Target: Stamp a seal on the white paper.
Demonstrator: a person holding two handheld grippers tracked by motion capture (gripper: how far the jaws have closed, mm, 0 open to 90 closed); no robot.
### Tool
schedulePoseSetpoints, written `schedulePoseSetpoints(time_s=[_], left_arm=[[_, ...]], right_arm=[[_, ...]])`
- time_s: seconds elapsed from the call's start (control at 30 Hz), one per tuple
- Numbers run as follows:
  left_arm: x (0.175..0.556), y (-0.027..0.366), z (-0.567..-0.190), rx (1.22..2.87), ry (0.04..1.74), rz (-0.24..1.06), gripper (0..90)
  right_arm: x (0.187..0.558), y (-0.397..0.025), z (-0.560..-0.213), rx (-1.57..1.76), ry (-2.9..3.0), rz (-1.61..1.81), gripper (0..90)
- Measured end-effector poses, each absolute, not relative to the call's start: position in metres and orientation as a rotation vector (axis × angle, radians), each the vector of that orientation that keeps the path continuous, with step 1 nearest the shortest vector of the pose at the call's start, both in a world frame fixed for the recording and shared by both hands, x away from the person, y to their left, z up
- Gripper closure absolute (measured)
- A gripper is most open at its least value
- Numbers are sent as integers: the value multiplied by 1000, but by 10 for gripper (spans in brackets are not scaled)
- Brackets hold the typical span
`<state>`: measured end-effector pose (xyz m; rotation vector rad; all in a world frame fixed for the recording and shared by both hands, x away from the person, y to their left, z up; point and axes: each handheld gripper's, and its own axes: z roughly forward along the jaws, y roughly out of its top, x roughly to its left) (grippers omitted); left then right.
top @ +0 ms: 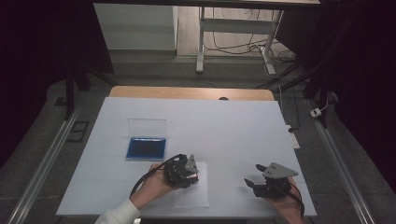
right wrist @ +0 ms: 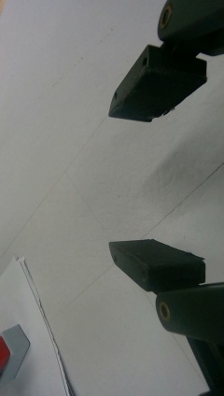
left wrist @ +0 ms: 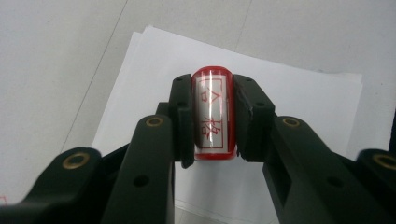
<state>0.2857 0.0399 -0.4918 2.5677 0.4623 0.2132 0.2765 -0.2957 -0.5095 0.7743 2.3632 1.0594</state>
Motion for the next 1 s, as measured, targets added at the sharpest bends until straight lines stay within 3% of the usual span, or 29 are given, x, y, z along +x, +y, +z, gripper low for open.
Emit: schedulePoseSetpoints(time_s=[1.0], left_arm=[[284,42,-486,2572,435,208,706]], right_arm=[[276,-296,-509,774,2360,1059,292]])
